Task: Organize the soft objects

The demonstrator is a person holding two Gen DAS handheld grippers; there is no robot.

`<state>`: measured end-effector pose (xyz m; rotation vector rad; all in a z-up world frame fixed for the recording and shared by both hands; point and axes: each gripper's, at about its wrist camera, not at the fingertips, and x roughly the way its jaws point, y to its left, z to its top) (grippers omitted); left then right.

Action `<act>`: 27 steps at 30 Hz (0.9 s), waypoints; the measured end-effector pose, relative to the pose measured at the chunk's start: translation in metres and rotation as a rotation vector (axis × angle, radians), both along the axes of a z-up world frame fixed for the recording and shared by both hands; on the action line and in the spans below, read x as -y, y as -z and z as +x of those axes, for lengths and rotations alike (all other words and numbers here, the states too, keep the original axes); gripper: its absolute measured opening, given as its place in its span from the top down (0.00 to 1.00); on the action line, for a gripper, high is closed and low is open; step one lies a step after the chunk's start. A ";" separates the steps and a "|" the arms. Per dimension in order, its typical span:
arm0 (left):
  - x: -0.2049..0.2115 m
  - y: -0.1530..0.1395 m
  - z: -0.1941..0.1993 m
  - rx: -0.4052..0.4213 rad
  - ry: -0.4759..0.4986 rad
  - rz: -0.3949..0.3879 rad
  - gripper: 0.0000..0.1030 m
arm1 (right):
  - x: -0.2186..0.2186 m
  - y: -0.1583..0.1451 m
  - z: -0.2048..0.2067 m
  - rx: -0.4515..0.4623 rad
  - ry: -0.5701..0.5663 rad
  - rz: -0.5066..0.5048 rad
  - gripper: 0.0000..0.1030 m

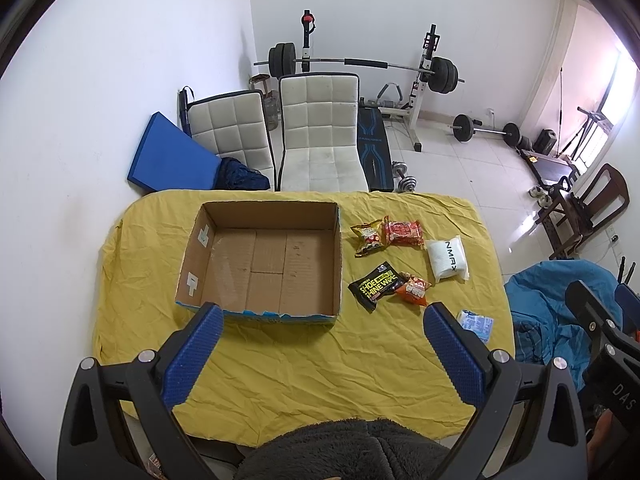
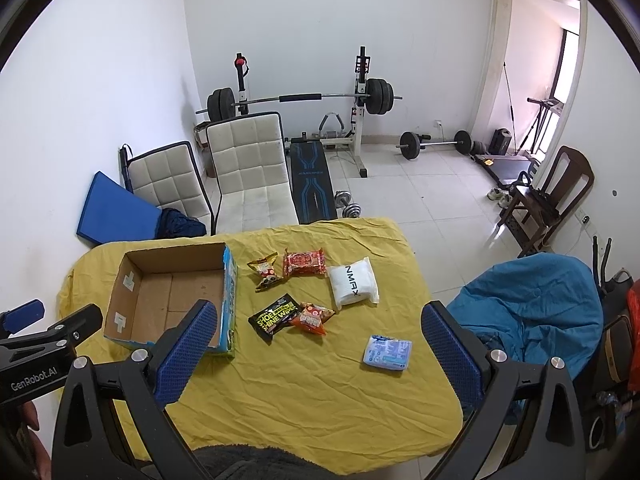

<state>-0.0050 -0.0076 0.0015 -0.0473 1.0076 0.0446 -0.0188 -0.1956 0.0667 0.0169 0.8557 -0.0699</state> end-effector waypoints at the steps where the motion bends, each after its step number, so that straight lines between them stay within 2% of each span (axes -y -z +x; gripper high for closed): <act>1: 0.000 0.000 0.000 0.001 0.000 -0.001 0.00 | -0.001 0.000 0.000 0.002 0.000 0.000 0.00; 27: -0.002 -0.002 0.003 0.005 0.005 0.006 0.00 | -0.001 -0.001 0.001 0.008 -0.002 0.000 0.00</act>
